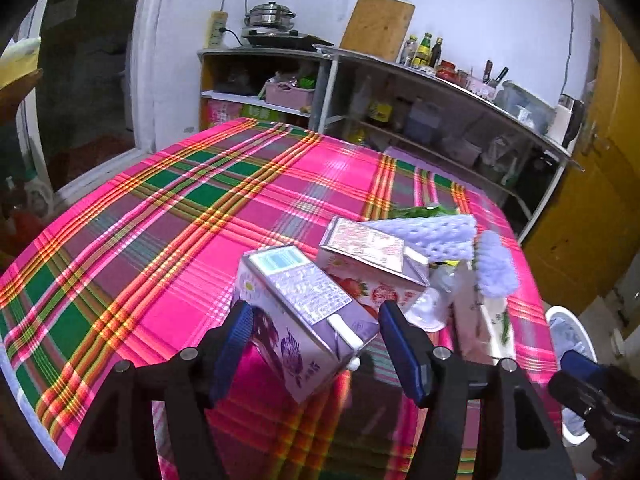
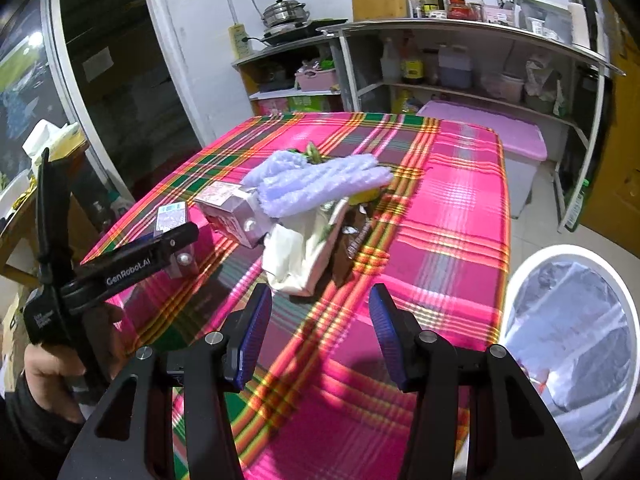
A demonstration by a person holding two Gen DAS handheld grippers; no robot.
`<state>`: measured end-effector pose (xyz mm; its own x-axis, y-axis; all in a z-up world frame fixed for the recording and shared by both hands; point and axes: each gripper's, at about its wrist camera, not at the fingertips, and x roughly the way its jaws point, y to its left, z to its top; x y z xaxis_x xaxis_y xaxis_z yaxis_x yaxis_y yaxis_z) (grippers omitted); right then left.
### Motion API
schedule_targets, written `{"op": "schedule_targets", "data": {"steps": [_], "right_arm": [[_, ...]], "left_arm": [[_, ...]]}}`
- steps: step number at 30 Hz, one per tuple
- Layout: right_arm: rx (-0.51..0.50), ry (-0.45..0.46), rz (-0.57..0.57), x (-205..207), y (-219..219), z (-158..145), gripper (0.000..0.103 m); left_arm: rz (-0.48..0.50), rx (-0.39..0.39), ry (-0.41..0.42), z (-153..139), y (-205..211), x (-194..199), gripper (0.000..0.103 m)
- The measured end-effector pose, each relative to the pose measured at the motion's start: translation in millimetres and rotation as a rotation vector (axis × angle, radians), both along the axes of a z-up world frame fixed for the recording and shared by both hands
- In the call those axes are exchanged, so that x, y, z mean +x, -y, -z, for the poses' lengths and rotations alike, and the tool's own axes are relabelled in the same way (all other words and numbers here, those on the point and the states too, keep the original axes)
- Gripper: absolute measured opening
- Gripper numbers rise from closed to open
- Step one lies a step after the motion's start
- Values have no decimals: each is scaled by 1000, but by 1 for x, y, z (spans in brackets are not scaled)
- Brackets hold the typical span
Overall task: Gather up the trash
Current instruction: 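Grasp the purple milk carton with the left tool while the right tool grasps the white paper bag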
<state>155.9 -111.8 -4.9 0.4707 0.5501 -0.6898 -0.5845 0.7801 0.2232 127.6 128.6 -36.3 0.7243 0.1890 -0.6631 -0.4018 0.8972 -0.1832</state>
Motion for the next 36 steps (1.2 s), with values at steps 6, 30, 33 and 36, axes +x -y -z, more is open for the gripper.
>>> {"op": "schedule_targets", "data": {"steps": [6, 30, 33, 36], "right_arm": [[-5, -4, -30, 2, -18, 2, 52], [-68, -26, -20, 21, -48, 19, 36], [-60, -20, -33, 13, -45, 15, 35], [-42, -18, -37, 4, -38, 9, 35]], "left_arm": [[-22, 15, 10, 0, -13, -13, 65], [36, -17, -13, 10, -29, -5, 41], [39, -13, 0, 6, -28, -11, 38], [48, -6, 16, 0, -24, -20, 38]]}}
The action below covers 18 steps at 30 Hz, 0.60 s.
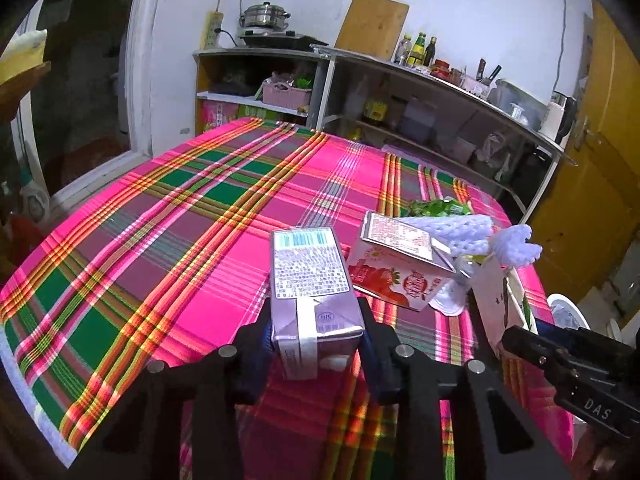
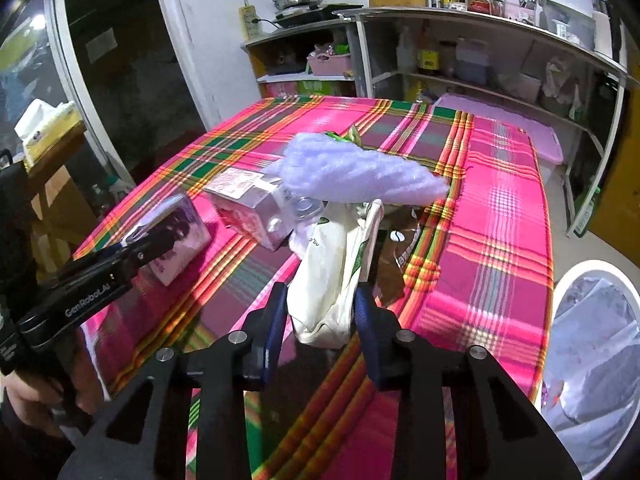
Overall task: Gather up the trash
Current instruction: 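Grasp the purple milk carton with the left tool while the right tool grasps the white paper bag, then carry the paper bag over the bin with the right tool and release it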
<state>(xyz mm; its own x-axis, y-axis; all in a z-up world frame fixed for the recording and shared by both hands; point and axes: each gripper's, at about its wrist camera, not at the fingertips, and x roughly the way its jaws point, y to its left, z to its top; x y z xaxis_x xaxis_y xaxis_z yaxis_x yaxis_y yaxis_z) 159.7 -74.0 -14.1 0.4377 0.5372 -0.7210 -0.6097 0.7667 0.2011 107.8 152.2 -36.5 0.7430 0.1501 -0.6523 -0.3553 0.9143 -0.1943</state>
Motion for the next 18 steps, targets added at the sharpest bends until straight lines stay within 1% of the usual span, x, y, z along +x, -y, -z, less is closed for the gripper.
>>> {"op": "schedule_targets", "data": {"steps": [6, 18], "right_arm": [[35, 7, 3, -18, 17, -10, 35], [60, 33, 20, -50, 44, -24, 35]], "left_arm": [[30, 5, 22, -11, 15, -18, 37], [118, 11, 69, -35, 53, -45, 37]]}}
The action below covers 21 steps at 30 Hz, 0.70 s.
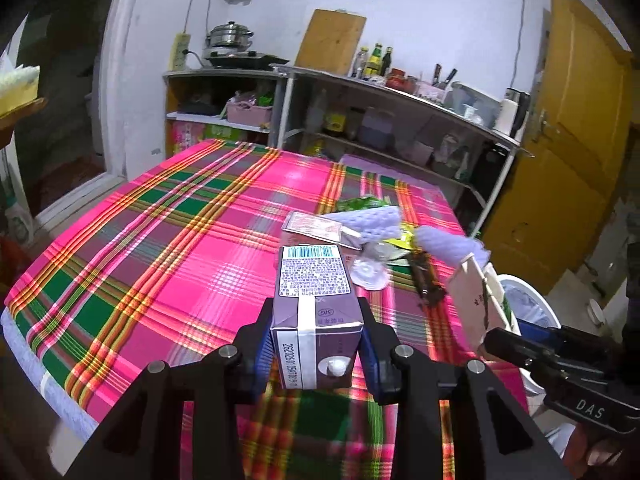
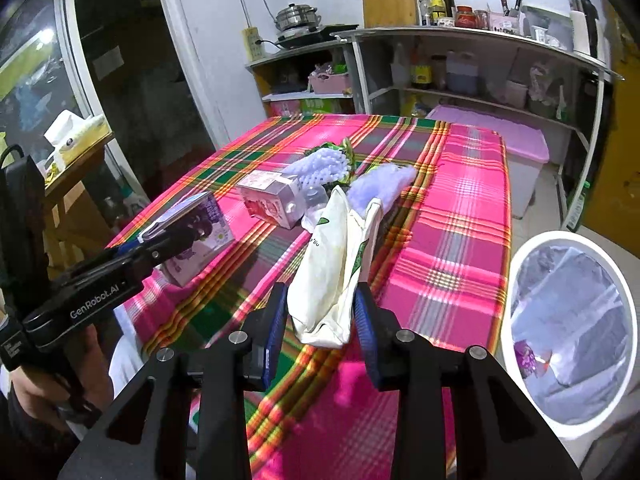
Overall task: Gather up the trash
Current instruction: 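Carry the paper bag over the bin with the right tool and release it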
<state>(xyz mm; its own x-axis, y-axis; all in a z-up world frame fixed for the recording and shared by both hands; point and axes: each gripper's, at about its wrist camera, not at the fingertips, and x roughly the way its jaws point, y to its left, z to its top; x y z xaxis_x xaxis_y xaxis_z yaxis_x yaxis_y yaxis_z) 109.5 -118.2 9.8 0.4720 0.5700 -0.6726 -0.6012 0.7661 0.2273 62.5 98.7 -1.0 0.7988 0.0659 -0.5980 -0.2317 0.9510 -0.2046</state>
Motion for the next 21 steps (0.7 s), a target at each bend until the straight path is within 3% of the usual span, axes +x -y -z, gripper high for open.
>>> {"op": "schedule_targets", "data": {"steps": [21], "right_arm": [[37, 39, 80, -25, 52, -16, 35]], "left_arm": [[170, 23, 48, -27, 73, -9, 37]]}}
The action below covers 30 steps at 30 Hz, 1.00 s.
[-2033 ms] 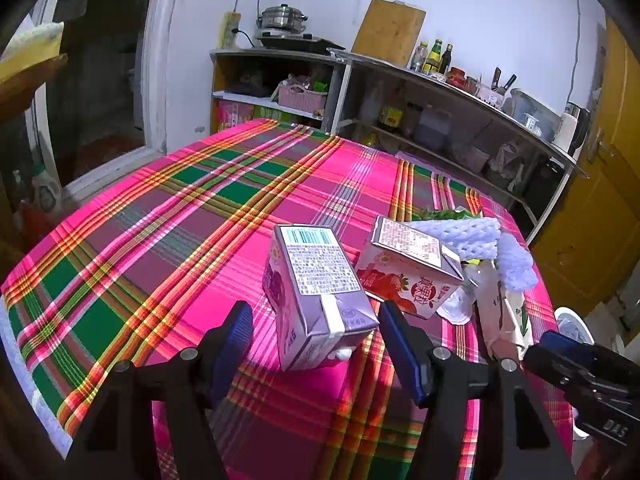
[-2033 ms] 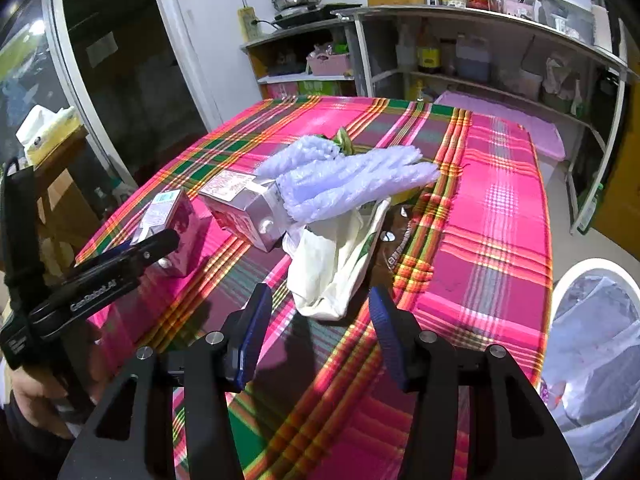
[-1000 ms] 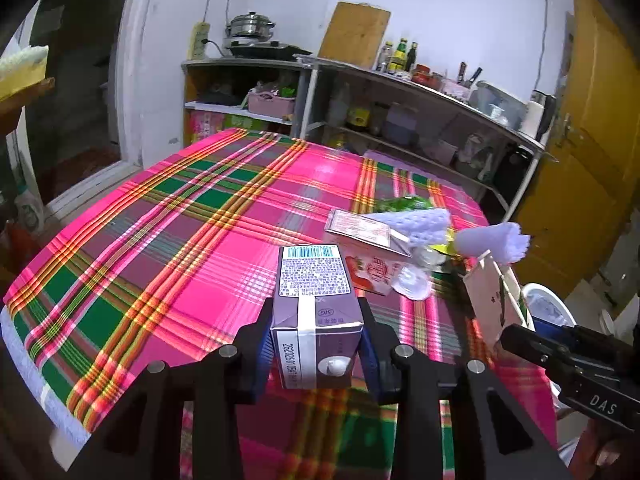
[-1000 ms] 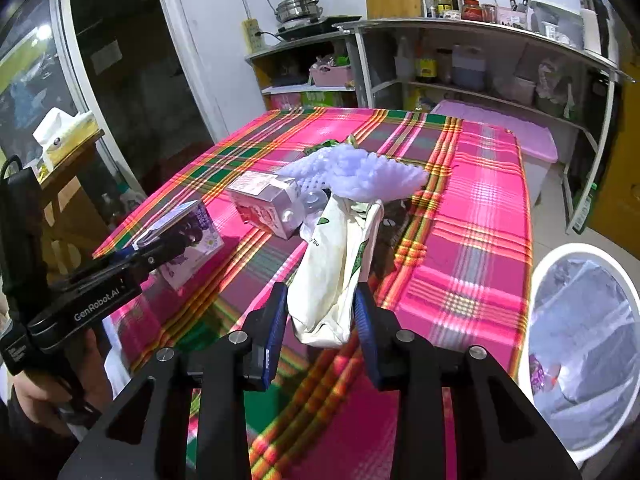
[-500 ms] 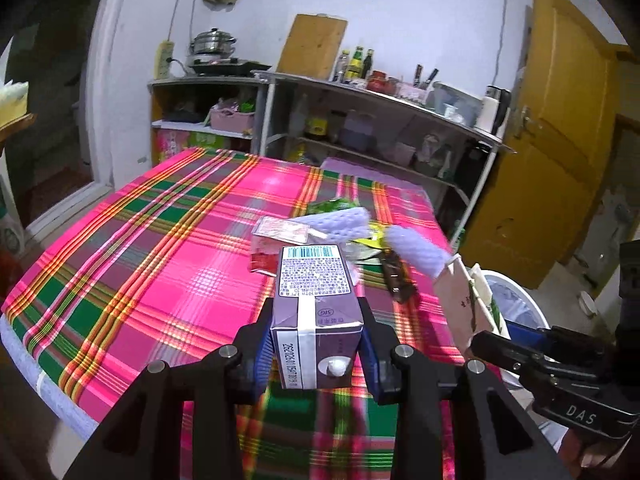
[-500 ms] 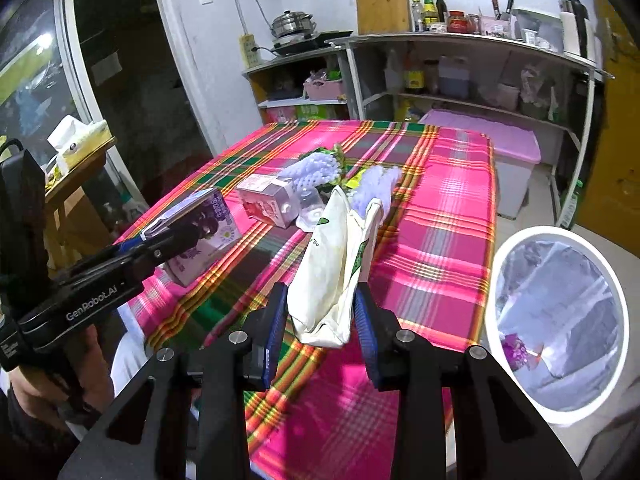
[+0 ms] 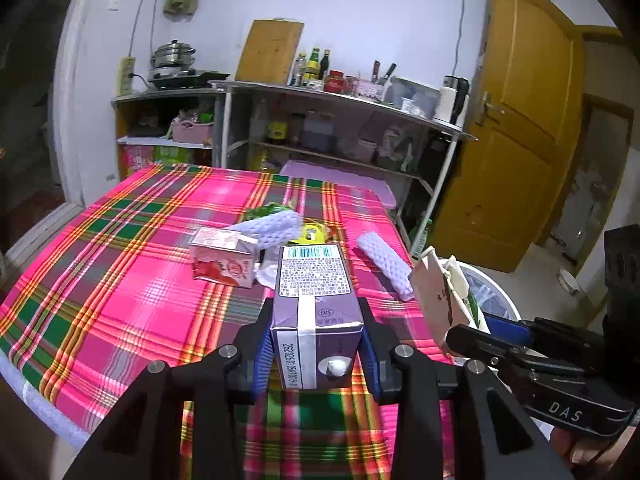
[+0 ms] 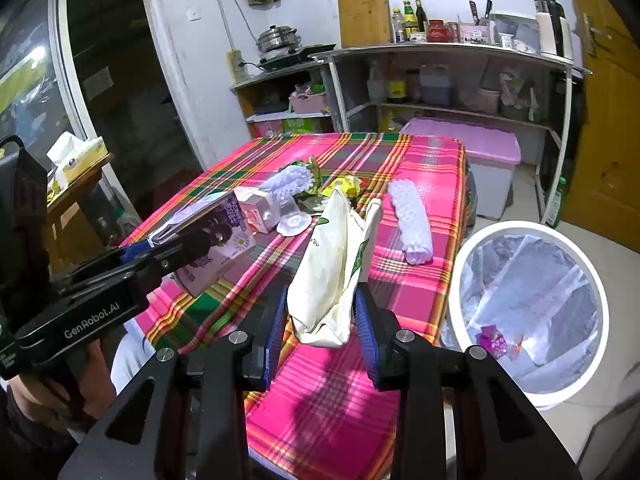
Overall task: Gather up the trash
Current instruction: 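Carry the paper bag over the bin with the right tool and release it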
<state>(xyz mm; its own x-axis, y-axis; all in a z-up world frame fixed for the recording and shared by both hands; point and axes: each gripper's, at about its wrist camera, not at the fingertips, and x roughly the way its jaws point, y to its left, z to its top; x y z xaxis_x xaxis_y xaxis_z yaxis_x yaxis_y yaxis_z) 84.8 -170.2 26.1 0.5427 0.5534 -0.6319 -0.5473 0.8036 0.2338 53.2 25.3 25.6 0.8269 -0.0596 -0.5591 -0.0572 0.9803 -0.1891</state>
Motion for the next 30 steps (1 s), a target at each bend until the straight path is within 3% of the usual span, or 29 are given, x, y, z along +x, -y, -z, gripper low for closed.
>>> {"op": "schedule_targets", "data": {"steps": [21, 30], "right_arm": [[-12, -2, 155, 14, 70, 6, 35], [-13, -44, 283, 30, 122, 23, 35]], "left_arm": [[169, -2, -19, 4, 63, 34, 37], [280, -11, -42, 9, 102, 62, 37]]}}
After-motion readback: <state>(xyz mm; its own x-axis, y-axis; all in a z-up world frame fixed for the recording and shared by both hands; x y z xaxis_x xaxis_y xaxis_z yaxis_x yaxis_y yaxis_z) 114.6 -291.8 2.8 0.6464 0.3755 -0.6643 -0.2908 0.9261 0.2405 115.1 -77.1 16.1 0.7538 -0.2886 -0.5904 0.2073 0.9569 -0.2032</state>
